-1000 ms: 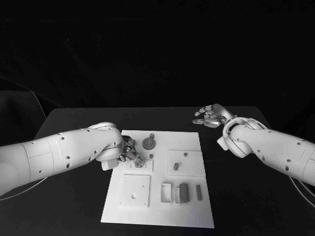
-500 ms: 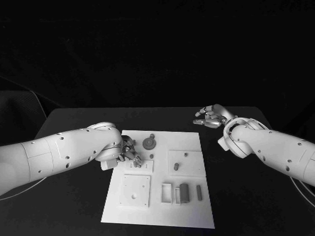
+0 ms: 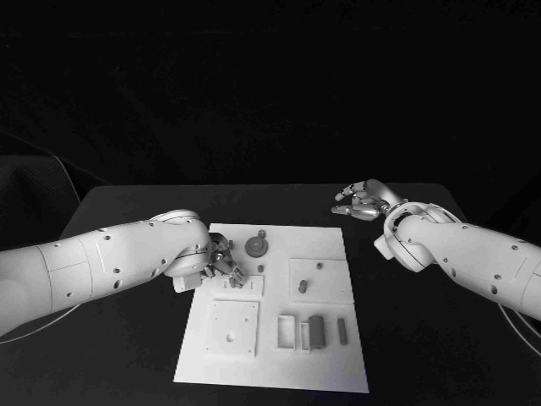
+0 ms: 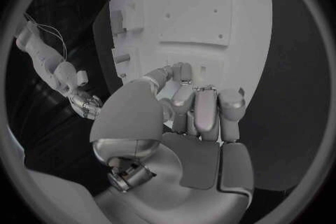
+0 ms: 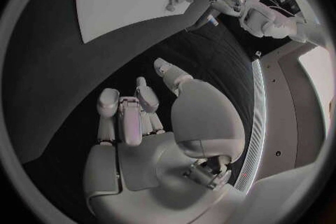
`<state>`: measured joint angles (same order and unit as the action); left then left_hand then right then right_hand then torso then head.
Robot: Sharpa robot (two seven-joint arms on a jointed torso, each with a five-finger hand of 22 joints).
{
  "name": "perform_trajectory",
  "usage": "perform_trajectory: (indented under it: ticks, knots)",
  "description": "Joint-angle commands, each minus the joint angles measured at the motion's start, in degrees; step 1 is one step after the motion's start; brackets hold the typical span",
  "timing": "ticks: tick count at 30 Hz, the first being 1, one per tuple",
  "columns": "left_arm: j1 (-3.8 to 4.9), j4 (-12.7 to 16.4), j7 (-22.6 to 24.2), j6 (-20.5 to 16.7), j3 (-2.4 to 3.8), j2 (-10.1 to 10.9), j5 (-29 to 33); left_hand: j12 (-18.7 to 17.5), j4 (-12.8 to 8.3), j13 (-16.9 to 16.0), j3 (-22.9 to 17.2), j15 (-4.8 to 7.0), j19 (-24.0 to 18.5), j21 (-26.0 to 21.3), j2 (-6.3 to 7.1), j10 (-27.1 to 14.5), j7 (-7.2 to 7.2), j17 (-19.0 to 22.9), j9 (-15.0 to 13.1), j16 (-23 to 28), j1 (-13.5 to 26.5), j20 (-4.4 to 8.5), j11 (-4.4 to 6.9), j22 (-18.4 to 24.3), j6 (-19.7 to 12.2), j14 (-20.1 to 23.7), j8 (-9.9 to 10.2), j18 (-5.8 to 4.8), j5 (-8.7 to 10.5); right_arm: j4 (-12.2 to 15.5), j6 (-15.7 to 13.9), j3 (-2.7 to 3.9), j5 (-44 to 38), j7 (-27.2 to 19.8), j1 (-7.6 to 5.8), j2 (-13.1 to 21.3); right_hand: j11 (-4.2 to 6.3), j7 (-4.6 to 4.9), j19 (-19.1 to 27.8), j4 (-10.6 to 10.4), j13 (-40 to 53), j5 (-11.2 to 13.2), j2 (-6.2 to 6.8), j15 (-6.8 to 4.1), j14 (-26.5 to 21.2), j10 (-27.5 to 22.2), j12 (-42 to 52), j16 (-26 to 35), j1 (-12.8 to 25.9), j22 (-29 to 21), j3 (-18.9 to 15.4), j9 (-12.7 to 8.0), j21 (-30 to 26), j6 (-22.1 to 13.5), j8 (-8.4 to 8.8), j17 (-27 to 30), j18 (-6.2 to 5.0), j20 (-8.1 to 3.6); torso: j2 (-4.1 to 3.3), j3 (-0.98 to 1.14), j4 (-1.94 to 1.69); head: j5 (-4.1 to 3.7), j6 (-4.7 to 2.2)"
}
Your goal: Assemble the parts on the task board
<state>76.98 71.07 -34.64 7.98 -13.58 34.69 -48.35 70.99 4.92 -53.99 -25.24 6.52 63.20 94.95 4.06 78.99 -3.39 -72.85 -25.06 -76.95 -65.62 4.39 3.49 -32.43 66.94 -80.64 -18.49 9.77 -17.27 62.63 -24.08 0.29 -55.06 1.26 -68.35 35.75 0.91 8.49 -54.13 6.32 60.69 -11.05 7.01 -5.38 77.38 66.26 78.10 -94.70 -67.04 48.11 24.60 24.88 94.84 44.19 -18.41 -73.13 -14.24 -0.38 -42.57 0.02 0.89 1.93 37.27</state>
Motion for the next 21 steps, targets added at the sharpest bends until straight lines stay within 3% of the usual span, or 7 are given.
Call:
perform_trajectory:
  ticks: [1, 13, 14, 15, 21]
  knots:
    - [0.01, 0.0, -0.42, 1.08, 0.0, -0.17, -0.36, 0.36, -12.76, -0.07, -13.07, 0.26, 0.4, 6.13, -3.35, 1.26, -2.52, -0.07, -10.05, -0.36, -2.93, 0.01, 1.25, -0.07, 3.07, -0.04, -4.25, 4.35, -0.24, 0.17, 0.82, 0.03, 0.05, -0.13, 0.0, 0.01, 0.02, 1.23, -0.23, -0.39, -0.07, -0.35, -0.21, -0.1, -0.36, -0.43, -0.27, -0.19, 0.2, -0.06, 0.09, 0.08, 3.42, 0.76, -0.37, 0.02, -0.76, -0.12, 0.0, 0.03, 0.03, -0.04, 0.04]
    - [0.02, -0.1, -0.65, 1.98, 0.0, -0.89, -0.68, 0.5, -12.79, -0.12, -13.39, 0.29, 0.57, 6.31, -3.02, 1.45, -2.39, -0.08, -10.24, -0.53, -2.63, 0.04, 1.32, -0.18, 3.41, -0.22, -4.47, 4.41, -1.1, 0.16, 0.89, 0.03, 0.05, -0.15, 0.01, -0.01, 0.02, 1.24, -0.23, -0.39, -0.08, -0.35, -0.21, -0.09, -0.35, -0.44, -0.28, -0.19, 0.22, -0.06, 0.09, 0.07, 3.42, 0.75, -0.37, 0.0, -0.76, -0.11, -0.04, 0.11, 0.06, -0.1, 0.11]
    - [0.02, -0.12, -0.61, 1.86, 0.0, -0.94, -0.68, 0.57, -12.76, -0.14, -13.54, 0.3, 0.64, 6.38, -2.88, 1.54, -2.35, -0.08, -10.31, -0.61, -2.47, 0.05, 1.35, -0.22, 3.52, -0.31, -4.55, 4.44, -1.58, 0.17, 0.89, 0.03, 0.05, -0.15, 0.01, 0.0, 0.02, 1.24, -0.23, -0.39, -0.08, -0.35, -0.21, -0.09, -0.38, -0.44, -0.28, -0.18, 0.22, -0.06, 0.09, 0.07, 3.41, 0.75, -0.37, 0.03, -0.76, -0.11, -0.04, 0.09, 0.07, -0.11, 0.14]
    - [0.02, -0.14, -0.59, 1.92, 0.0, -0.98, -0.68, 0.77, -12.77, -0.21, -14.1, 0.34, 0.93, 6.59, -2.44, 1.81, -2.25, -0.04, -10.61, -0.84, -1.76, 0.07, 1.43, -0.39, 3.74, -0.58, -4.74, 4.55, -3.61, 0.17, 0.89, 0.03, 0.05, -0.15, 0.01, 0.0, 0.02, 1.24, -0.22, -0.39, -0.08, -0.35, -0.21, -0.09, -0.33, -0.44, -0.28, -0.2, 0.22, -0.06, 0.09, 0.07, 3.41, 0.75, -0.37, -0.02, -0.76, -0.11, -0.04, 0.07, 0.06, -0.11, 0.15]
    - [0.02, -0.22, -0.59, 1.88, 0.0, -1.29, -0.69, 1.02, -12.79, -0.3, -14.59, 0.38, 1.28, 6.81, -1.89, 2.17, -2.13, -0.02, -10.95, -1.12, -0.98, 0.08, 1.54, -0.58, 4.07, -0.93, -5.0, 4.68, -5.94, 0.17, 0.89, 0.03, 0.05, -0.13, 0.01, 0.04, 0.01, 1.24, -0.22, -0.4, -0.08, -0.35, -0.21, -0.09, -0.47, -0.45, -0.28, -0.14, 0.23, -0.06, 0.09, 0.07, 3.41, 0.75, -0.36, 0.14, -0.75, -0.11, -0.04, 0.08, 0.03, -0.13, 0.23]
